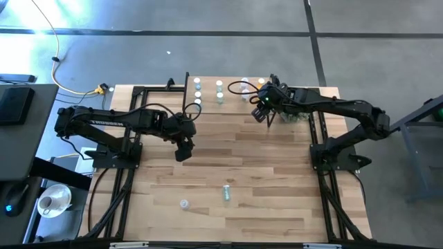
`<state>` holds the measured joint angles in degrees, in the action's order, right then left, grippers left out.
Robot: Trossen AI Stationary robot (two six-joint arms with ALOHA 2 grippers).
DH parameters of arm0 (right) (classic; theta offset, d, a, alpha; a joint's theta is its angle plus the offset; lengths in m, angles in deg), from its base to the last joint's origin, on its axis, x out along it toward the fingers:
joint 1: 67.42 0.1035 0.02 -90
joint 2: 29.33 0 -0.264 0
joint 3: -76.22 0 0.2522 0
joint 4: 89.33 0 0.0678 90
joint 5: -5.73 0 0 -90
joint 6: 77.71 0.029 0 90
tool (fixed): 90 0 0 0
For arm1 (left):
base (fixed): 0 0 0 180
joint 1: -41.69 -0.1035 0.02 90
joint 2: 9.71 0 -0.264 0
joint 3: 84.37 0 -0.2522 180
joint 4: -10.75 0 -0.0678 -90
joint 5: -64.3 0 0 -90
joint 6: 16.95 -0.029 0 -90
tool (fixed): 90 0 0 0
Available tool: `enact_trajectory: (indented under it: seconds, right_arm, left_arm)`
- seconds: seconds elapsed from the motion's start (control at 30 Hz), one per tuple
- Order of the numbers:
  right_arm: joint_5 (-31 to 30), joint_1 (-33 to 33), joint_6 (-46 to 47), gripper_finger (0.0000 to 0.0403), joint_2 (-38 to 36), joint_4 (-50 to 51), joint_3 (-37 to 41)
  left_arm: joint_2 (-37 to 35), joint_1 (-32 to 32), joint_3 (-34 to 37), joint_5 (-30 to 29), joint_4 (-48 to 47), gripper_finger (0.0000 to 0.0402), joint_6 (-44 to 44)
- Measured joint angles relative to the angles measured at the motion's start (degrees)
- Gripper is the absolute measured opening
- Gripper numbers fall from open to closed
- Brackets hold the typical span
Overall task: Pick and place medicine bottles onto shelf by color
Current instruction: Put the transparent pill bottle on the shelf aligned with the other transparent pill bottles
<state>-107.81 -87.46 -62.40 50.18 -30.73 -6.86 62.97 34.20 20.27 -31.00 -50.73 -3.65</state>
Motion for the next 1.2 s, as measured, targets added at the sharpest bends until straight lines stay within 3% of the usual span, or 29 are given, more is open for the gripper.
enact_trajectory:
  seconds: [0.2,0.4,0.77,1.2]
  right_arm:
    - [0.05,0.02,-0.43,0.0173,-0.16,-0.02,-2.26]
    - [0.04,1.54,-0.36,0.0173,-0.26,6.39,-8.12]
    - [0.15,10.06,1.49,0.0168,-1.44,18.20,-10.08]
    - [0.08,22.91,11.37,0.0168,-5.14,19.38,2.44]
  left_arm:
    - [0.00,0.01,0.00,0.00,0.00,0.0181,0.00]
    - [0.00,0.04,0.00,0.02,-0.77,0.0181,0.00]
    - [-0.02,5.21,0.09,0.07,-0.79,0.0181,0.02]
    - [-0.02,17.01,6.51,-0.55,3.25,0.0181,11.43]
